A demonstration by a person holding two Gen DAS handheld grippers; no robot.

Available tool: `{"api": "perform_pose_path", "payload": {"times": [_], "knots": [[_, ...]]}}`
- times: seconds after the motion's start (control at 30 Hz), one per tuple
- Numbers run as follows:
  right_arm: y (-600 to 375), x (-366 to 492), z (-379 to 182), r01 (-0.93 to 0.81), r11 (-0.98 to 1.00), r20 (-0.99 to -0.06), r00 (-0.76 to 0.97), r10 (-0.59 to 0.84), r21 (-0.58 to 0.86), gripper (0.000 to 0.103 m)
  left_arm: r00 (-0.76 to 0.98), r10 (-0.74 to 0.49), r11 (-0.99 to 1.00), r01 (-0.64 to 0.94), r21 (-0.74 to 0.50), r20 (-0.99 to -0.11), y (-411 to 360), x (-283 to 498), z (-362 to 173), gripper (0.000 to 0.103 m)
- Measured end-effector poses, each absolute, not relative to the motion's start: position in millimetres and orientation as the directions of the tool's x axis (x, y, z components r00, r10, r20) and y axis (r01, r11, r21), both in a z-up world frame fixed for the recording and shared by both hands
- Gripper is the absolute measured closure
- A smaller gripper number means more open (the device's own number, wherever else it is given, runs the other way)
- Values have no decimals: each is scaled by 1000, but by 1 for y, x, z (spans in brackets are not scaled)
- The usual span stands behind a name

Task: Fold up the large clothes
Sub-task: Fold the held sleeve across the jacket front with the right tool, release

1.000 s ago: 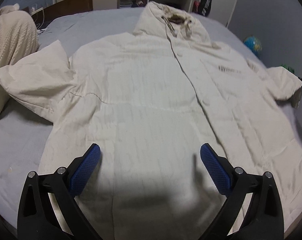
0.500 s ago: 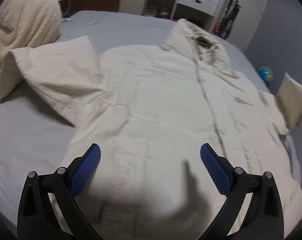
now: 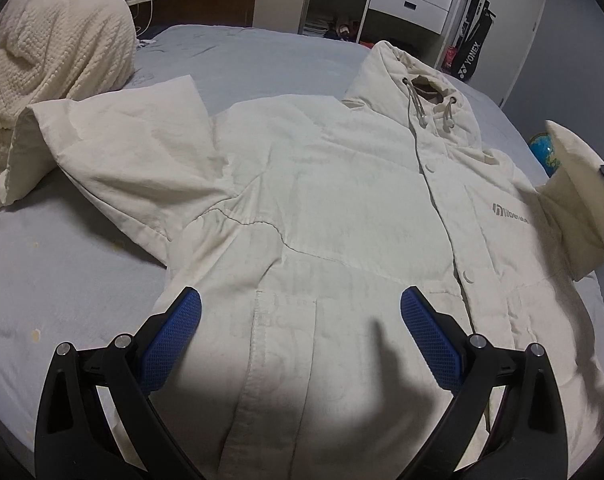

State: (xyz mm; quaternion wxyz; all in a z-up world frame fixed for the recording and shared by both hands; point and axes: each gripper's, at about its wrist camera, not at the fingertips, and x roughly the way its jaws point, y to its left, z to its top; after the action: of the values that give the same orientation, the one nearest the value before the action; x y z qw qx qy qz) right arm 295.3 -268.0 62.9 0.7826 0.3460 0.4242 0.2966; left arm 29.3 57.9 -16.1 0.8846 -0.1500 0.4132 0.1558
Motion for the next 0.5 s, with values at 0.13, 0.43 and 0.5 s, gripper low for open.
{"api": "perform_pose_path", "payload": {"times": [0.13, 0.43, 0.5], "knots": [[-220, 285, 47, -216, 615, -515, 378, 769, 759, 100, 607, 150, 903, -405, -141, -780, 60, 29, -18, 7], [-129, 271, 4, -257, 742, -697, 254, 670, 619, 99, 599, 156, 902, -410, -133, -786, 59, 30, -23, 7], [-124, 270, -1, -260, 766, -724, 252, 641, 588, 99, 597, 157, 903, -410, -130, -787, 59, 31, -24, 7]]}}
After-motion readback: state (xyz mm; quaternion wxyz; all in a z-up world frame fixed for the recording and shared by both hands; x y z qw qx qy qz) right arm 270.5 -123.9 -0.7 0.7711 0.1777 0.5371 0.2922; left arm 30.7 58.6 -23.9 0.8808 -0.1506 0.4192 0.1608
